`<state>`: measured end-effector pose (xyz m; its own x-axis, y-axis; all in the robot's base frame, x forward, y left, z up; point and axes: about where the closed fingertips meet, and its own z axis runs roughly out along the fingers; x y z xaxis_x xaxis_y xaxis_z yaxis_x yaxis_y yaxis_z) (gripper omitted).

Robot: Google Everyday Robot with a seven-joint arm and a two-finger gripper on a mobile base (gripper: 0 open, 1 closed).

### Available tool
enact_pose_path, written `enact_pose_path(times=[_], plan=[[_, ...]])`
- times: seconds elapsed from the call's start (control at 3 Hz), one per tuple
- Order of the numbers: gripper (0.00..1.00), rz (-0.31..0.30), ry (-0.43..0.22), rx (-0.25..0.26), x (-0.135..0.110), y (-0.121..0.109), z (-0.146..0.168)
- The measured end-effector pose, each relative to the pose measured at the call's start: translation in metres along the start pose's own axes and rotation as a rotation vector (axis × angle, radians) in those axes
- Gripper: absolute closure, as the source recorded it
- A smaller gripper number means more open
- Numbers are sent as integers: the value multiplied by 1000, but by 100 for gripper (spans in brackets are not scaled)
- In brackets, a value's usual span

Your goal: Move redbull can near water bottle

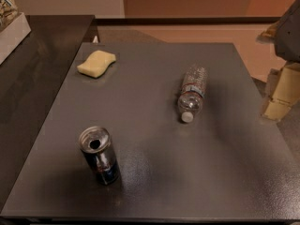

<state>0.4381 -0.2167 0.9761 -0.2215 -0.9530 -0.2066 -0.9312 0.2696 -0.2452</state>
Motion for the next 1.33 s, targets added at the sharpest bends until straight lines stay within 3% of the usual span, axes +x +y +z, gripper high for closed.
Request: enact_pose_path(times=[0.33,0.67,1.33], plan=[[0,0,0,0,0,0,0],[0,-35,-62,-45,-16,5,8],[0,-186,-299,-204,-85,39,43]])
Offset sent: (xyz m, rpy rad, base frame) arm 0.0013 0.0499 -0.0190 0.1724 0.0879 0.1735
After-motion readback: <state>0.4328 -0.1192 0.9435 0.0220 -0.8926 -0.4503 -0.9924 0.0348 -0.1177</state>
